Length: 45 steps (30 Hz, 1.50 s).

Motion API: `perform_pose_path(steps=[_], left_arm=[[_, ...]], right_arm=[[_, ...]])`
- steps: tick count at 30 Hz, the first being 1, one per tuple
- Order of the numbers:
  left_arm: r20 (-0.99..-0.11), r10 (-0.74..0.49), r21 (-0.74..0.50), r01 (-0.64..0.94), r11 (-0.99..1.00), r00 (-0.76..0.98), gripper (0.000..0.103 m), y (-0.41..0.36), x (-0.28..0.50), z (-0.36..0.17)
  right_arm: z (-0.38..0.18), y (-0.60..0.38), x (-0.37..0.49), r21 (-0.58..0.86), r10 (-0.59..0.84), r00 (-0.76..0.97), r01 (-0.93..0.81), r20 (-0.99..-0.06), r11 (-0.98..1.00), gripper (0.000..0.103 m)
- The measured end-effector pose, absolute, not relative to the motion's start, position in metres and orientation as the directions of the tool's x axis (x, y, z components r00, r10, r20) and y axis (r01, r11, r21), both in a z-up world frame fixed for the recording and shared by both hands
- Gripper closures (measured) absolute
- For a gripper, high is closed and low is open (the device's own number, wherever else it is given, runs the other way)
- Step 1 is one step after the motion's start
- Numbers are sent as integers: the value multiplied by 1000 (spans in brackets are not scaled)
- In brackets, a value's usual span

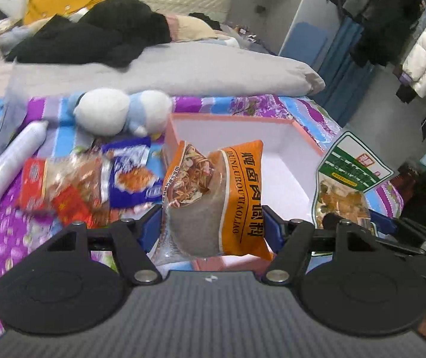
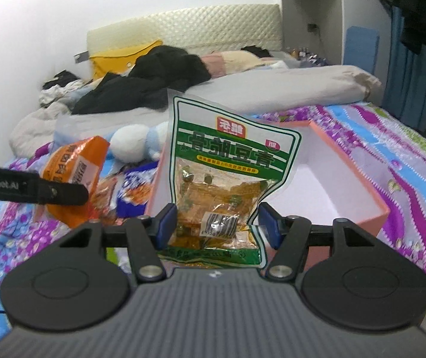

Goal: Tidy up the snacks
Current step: 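Lower both bags into the pink box and open both tools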

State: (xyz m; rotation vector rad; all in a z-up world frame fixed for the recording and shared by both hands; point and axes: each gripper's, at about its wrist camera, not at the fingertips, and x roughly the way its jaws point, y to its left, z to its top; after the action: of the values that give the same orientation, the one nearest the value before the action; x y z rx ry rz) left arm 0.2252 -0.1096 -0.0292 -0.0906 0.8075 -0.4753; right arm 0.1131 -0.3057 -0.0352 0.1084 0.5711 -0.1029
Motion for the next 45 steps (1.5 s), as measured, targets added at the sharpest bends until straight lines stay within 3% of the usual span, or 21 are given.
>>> perform_pose_path(steps=[8, 16, 29, 31, 33, 35, 45], left_arm=[[-708, -460, -263, 404, 876, 536, 30, -159, 286, -33], [-786, -389, -192, 409, 892, 480, 30, -207, 336, -68], [-839, -337, -169, 384, 908, 427, 30, -217, 358, -105], [-841, -340, -168, 394, 904, 421, 28, -219, 359, -106], [-839, -341, -159, 409, 899, 424, 15, -222, 358, -105], [-834, -342, -148, 423, 894, 432, 8, -224, 356, -105], [-794, -326, -92, 429, 898, 513, 8, -207, 314, -78]], right_arm=[[-29, -337, 148, 42, -119, 815, 173, -567, 984, 40], [-46, -367, 189, 64, -114, 759, 201, -642, 977, 39], [-81, -386, 212, 81, -96, 679, 224, -727, 971, 38], [-81, -388, 214, 86, -91, 677, 224, -731, 971, 37], [-82, -390, 215, 98, -81, 680, 221, -728, 970, 23], [-82, -396, 214, 139, -53, 693, 218, -719, 966, 21], [-64, -384, 185, 147, -67, 739, 221, -670, 964, 21]])
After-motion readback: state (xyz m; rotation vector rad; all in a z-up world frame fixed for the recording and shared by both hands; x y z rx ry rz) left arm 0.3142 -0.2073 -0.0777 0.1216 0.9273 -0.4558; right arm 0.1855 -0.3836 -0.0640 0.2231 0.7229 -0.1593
